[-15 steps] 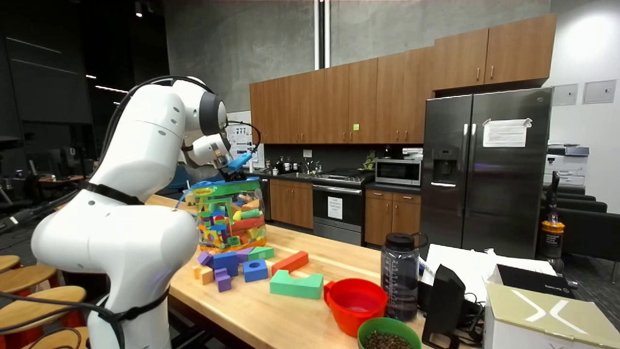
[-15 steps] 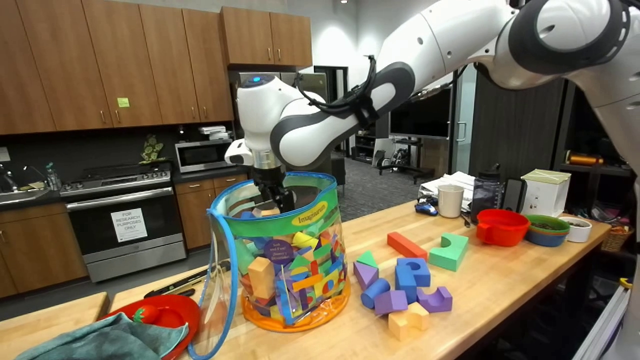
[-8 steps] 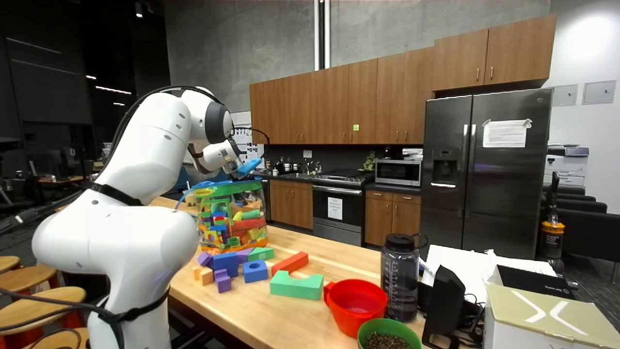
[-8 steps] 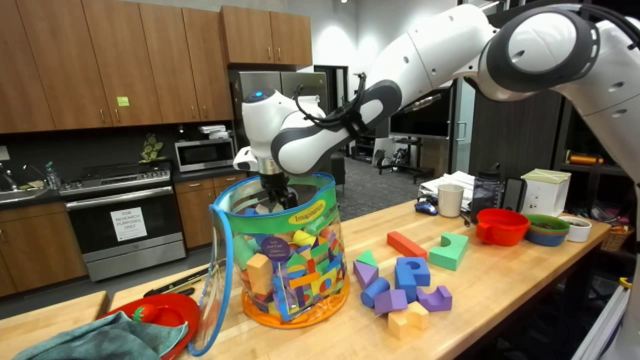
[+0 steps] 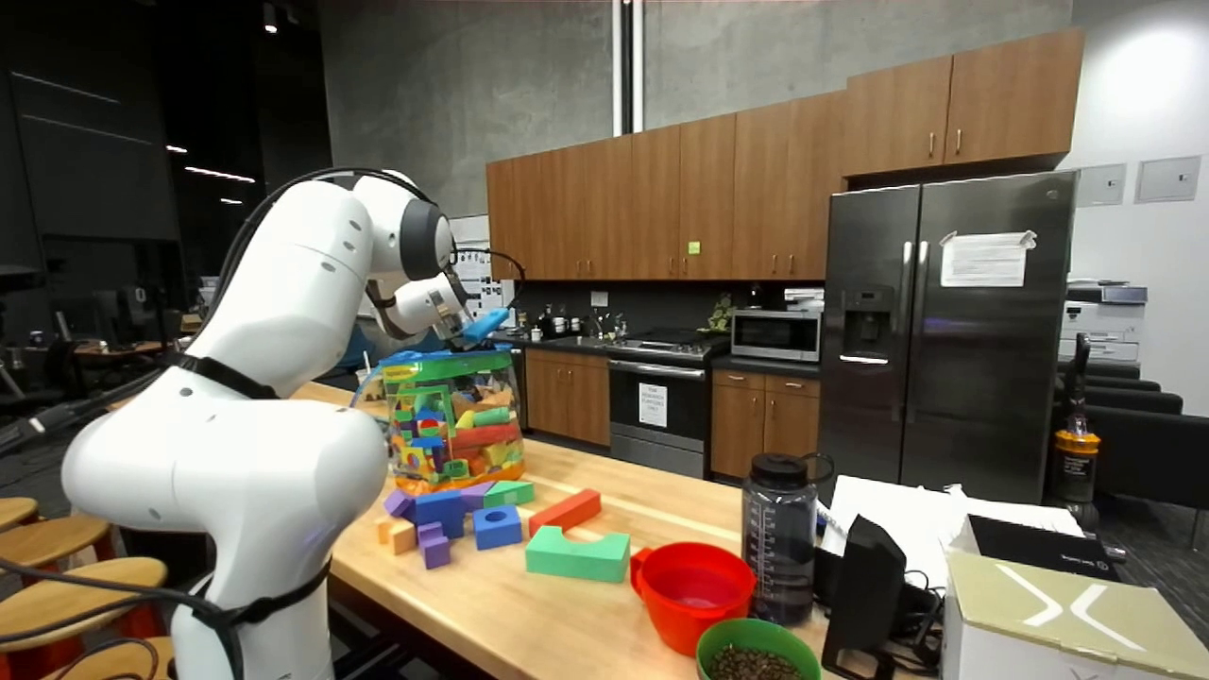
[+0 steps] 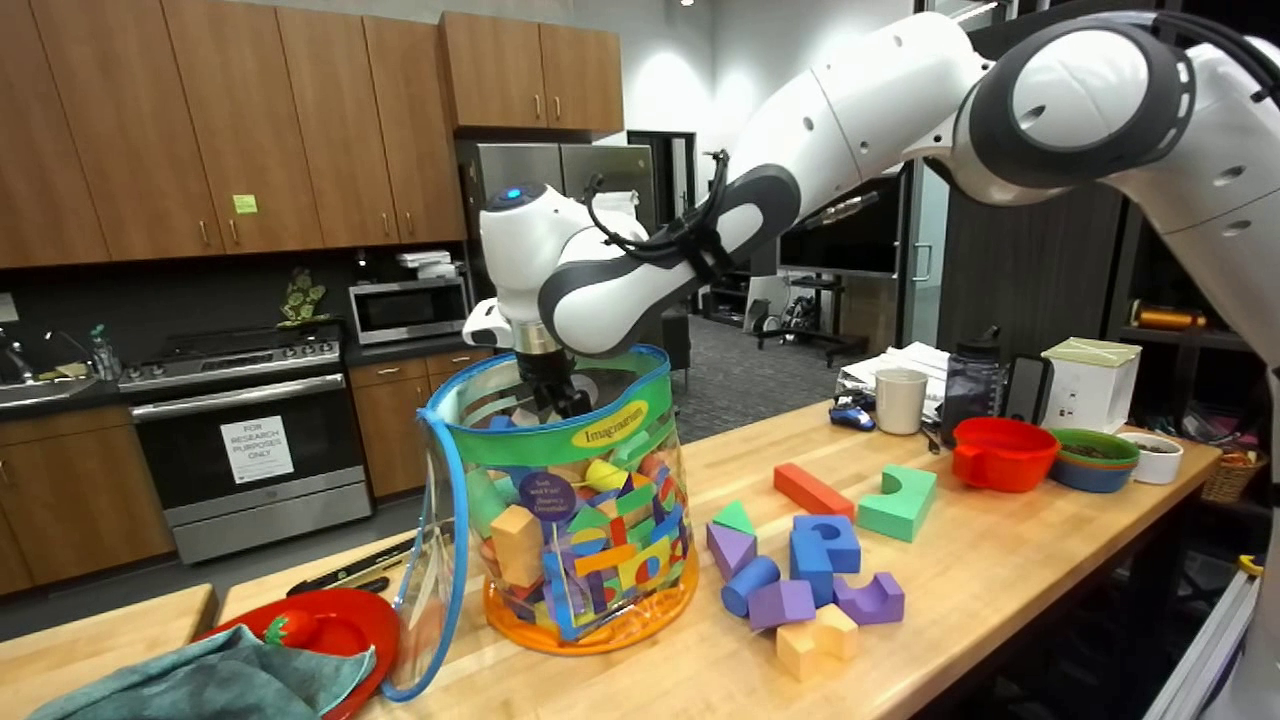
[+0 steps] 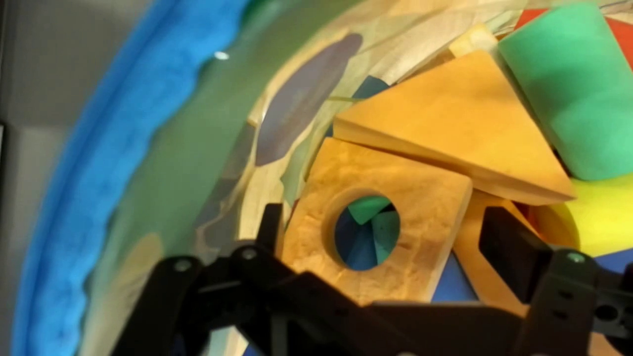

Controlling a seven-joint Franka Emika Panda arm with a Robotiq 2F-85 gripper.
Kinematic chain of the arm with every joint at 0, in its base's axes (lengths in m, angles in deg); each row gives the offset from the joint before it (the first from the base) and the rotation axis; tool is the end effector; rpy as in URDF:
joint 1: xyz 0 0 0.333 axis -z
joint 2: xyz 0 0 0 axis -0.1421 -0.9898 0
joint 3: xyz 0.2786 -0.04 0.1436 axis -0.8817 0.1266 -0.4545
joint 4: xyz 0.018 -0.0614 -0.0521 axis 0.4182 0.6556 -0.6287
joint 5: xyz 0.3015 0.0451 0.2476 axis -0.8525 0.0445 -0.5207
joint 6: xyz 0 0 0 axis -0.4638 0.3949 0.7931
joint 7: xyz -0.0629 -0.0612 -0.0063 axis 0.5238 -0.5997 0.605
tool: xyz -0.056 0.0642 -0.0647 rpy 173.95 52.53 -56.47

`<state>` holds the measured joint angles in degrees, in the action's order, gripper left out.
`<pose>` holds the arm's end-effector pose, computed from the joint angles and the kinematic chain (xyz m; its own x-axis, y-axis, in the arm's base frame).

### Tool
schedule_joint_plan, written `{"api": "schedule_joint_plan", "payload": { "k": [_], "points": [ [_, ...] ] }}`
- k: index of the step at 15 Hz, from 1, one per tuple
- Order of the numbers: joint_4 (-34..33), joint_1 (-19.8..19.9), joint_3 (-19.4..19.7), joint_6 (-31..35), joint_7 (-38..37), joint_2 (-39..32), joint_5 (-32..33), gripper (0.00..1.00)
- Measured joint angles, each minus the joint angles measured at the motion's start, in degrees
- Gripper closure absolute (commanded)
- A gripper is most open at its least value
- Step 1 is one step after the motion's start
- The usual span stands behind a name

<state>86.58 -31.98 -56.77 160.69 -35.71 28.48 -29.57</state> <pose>0.6280 0.3823 0.3778 -0.0316 0.9734 -0.2267 0.9232 0.1154 0.3665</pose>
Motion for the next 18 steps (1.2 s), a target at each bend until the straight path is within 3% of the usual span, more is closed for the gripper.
{"api": "schedule_joint_plan", "payload": {
  "k": [8,9,11,18],
  "points": [
    [-2.6,-0.4,0.0,-1.7,-0.1,-2.7,0.0,0.00],
    [-3.6,-0.4,0.0,-2.1,-0.1,-3.5,0.0,0.25],
    [-5.5,-0.5,0.0,-3.0,0.1,-4.8,0.0,0.31],
    [-8.8,-0.4,0.3,-4.0,1.1,-6.9,0.0,0.86]
  ]
}}
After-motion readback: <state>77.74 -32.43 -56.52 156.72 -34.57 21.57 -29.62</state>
